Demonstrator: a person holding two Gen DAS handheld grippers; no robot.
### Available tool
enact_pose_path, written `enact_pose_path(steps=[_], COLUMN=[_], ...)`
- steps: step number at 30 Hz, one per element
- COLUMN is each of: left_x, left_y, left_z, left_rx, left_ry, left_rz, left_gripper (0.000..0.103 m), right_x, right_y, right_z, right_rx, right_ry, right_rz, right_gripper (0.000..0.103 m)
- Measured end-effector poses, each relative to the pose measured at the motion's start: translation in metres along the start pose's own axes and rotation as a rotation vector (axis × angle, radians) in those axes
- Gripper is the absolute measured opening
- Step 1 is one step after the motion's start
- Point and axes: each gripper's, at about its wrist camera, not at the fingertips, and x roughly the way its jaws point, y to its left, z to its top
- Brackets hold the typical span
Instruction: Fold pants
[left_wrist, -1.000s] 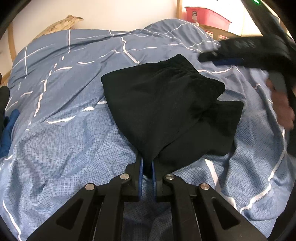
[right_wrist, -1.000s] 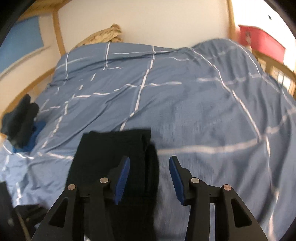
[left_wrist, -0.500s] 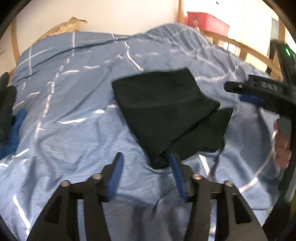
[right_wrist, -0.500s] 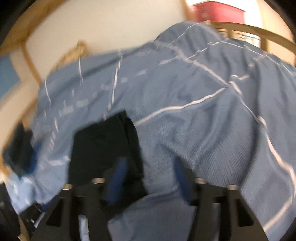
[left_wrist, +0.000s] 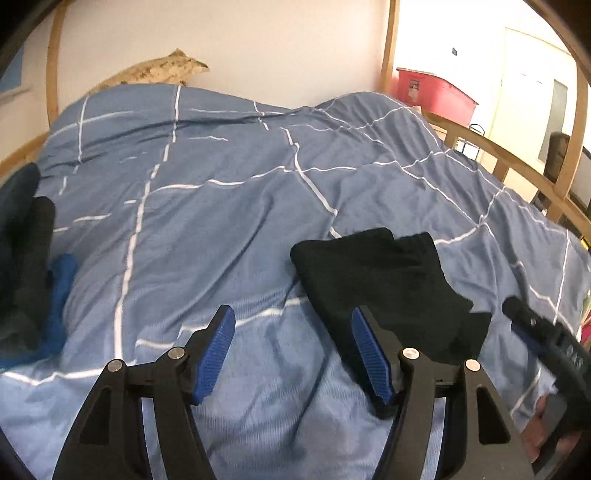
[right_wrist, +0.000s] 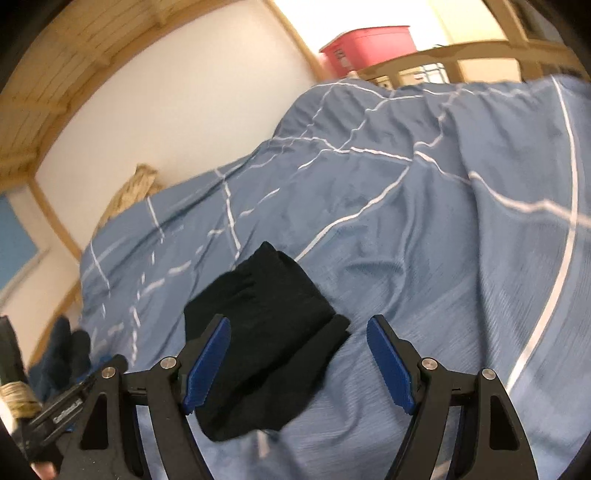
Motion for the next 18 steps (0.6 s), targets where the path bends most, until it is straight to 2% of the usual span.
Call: enact_pose_path(steps=[4, 11, 14, 18], left_x=[0.012, 0.031, 0.033, 0.031], left_y=[0.001, 0.004, 0.005, 0.004], left_z=[0.004, 0.002, 0.002, 0.004], left_rx=[0.032, 0.027, 0.031, 0.048], left_ry=[0.001, 0.039, 0.047, 0.035], left_rz=[-0.004, -0.026, -0.029, -0.02], left_gripper=[0.064, 0.064, 0.064, 0.064], right_x=[0.006, 0.023, 0.025, 0.021], right_y=[0.0, -0.003, -0.002, 0.005], right_z=[-0.007, -0.012, -0.01, -0.003], right_rx=[0.034, 0.071, 0.069, 0.009], right_ry=[-0.011, 0.04, 0.029, -0.028], right_rz=[0.006, -0.001, -0.002, -0.008], right_gripper=[0.077, 0.077, 0.077, 0.077])
